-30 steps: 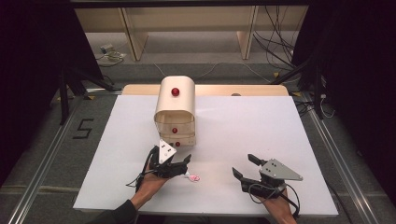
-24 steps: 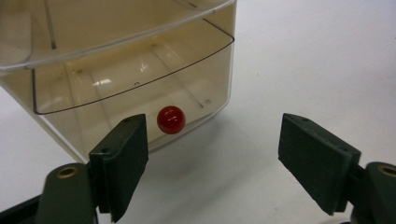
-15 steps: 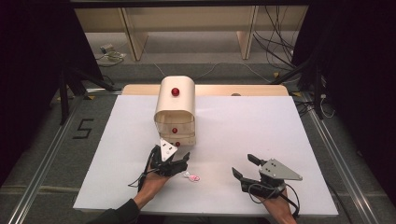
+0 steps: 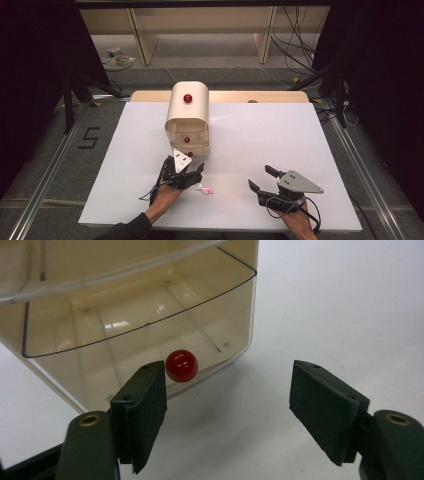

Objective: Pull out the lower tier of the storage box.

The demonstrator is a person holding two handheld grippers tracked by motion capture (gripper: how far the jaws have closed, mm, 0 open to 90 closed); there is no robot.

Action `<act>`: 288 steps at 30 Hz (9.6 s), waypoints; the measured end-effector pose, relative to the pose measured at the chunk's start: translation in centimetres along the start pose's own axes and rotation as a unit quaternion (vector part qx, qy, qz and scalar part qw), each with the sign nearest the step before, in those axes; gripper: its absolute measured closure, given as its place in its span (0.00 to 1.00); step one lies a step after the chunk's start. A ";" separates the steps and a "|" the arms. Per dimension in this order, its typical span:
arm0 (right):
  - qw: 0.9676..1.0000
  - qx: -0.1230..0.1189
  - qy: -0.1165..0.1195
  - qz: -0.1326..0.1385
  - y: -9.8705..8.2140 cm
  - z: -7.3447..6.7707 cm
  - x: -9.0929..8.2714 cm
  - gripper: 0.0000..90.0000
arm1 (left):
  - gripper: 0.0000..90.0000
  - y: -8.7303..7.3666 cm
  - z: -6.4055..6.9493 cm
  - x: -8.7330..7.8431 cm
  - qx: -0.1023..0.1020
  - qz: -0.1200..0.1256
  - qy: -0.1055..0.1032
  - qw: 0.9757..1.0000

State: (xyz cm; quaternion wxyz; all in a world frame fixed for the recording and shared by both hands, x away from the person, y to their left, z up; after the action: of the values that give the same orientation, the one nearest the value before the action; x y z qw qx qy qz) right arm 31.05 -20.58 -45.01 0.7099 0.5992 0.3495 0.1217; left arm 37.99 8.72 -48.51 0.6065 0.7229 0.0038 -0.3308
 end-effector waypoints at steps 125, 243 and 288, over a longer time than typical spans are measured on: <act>1.000 -0.013 0.003 -0.006 -0.1 -0.3 0.1 0.34 | 0.80 -0.2 0.5 1.3 -0.031 0.017 0.120 0.992; 1.000 -0.017 -0.001 -0.008 -0.1 -0.3 0.1 0.34 | 0.79 -0.3 0.8 1.0 -0.070 -0.008 0.121 0.990; 1.000 -0.015 -0.002 -0.006 0.0 -0.2 -0.1 0.34 | 0.81 -0.6 1.6 0.1 -0.120 -0.010 0.127 0.985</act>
State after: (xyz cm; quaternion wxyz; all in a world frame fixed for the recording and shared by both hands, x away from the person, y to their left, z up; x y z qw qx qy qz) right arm 30.84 -20.47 -45.01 0.7206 0.5864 0.3497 0.1209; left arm 37.06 7.46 -49.09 0.6802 0.6809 0.1278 -0.2395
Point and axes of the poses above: each handheld gripper's, and its own axes: x roughly forward along the jaws, y roughly out of its top, z roughly to its right, the point moved 2 cm from there along x, roughly forward along the jaws, and after that the axes turned 1 degree about -x, right-handed, at the moved point
